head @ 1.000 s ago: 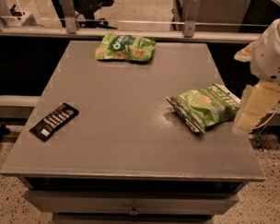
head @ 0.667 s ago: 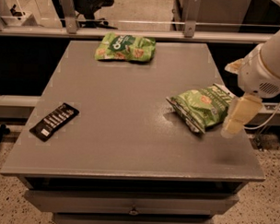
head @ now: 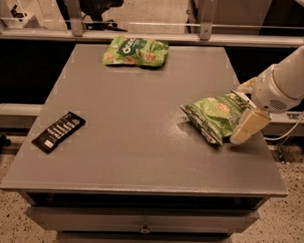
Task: Pick green jalapeno chip bag
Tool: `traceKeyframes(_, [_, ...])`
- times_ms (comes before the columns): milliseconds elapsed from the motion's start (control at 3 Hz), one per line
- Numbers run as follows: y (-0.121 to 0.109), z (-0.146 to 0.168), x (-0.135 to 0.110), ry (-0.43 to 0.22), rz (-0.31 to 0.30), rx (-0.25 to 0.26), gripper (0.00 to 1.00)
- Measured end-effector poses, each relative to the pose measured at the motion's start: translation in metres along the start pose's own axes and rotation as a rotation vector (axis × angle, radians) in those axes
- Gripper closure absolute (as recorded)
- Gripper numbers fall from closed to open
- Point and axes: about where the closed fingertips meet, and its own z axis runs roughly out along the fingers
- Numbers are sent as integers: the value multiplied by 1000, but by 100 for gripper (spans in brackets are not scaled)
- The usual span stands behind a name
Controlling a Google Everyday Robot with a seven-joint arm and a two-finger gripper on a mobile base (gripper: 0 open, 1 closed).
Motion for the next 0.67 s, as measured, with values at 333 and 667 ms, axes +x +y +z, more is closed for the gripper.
traceKeyframes(333, [-6, 7, 2, -23, 26, -11, 41])
traceKeyframes(667, [-8, 7, 1, -48, 47, -19, 63])
